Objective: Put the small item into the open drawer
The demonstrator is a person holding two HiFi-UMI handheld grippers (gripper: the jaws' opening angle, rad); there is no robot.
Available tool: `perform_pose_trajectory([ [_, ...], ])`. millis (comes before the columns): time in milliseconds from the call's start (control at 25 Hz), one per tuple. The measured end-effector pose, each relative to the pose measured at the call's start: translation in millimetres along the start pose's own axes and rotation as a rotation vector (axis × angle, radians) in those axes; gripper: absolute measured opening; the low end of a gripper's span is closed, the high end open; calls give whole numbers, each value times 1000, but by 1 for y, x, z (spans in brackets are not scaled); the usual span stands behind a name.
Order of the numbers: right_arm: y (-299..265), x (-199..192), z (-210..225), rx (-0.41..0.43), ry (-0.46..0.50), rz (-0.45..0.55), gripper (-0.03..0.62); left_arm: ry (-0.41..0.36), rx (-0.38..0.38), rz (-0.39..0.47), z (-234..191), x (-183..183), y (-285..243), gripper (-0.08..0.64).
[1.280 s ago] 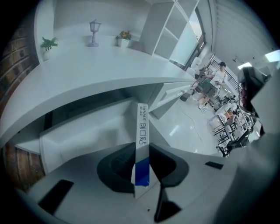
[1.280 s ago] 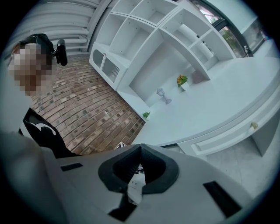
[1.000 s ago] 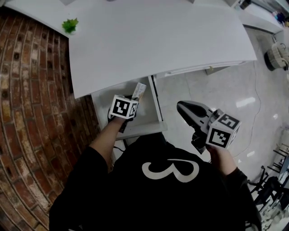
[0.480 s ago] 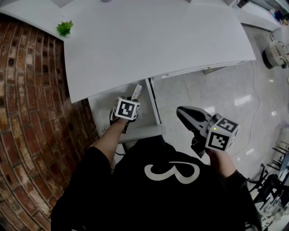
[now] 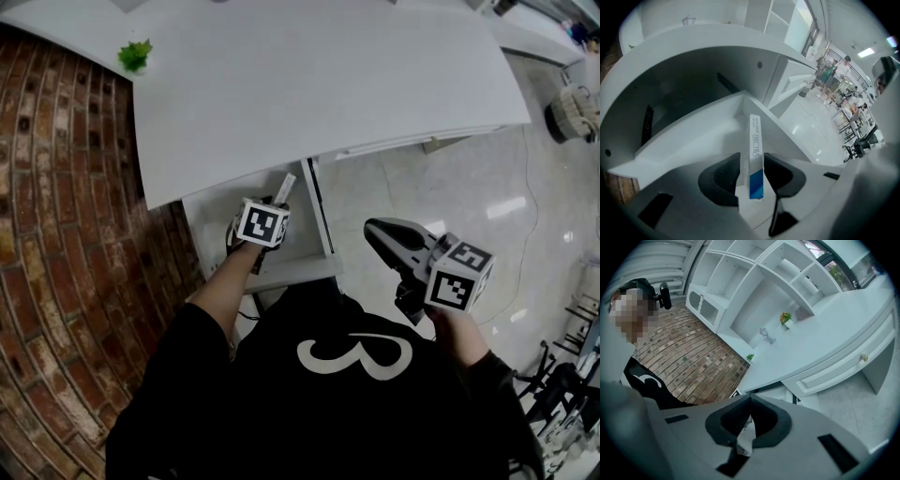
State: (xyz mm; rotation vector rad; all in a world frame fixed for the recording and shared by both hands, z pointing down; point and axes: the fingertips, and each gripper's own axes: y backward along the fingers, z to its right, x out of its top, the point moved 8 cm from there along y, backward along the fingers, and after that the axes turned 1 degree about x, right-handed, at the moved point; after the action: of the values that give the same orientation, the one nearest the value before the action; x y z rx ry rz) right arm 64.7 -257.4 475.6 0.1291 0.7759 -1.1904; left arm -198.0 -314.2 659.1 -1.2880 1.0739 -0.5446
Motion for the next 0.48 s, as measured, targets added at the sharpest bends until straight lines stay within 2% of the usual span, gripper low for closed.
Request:
perform_pose_trajectory([
  [200,3,0,-4,16,5,8,11,34,-68,16,6,-1,6,220],
  [480,12,2,-20,44,37,21,11,21,-50,52,8,-3,32,245],
])
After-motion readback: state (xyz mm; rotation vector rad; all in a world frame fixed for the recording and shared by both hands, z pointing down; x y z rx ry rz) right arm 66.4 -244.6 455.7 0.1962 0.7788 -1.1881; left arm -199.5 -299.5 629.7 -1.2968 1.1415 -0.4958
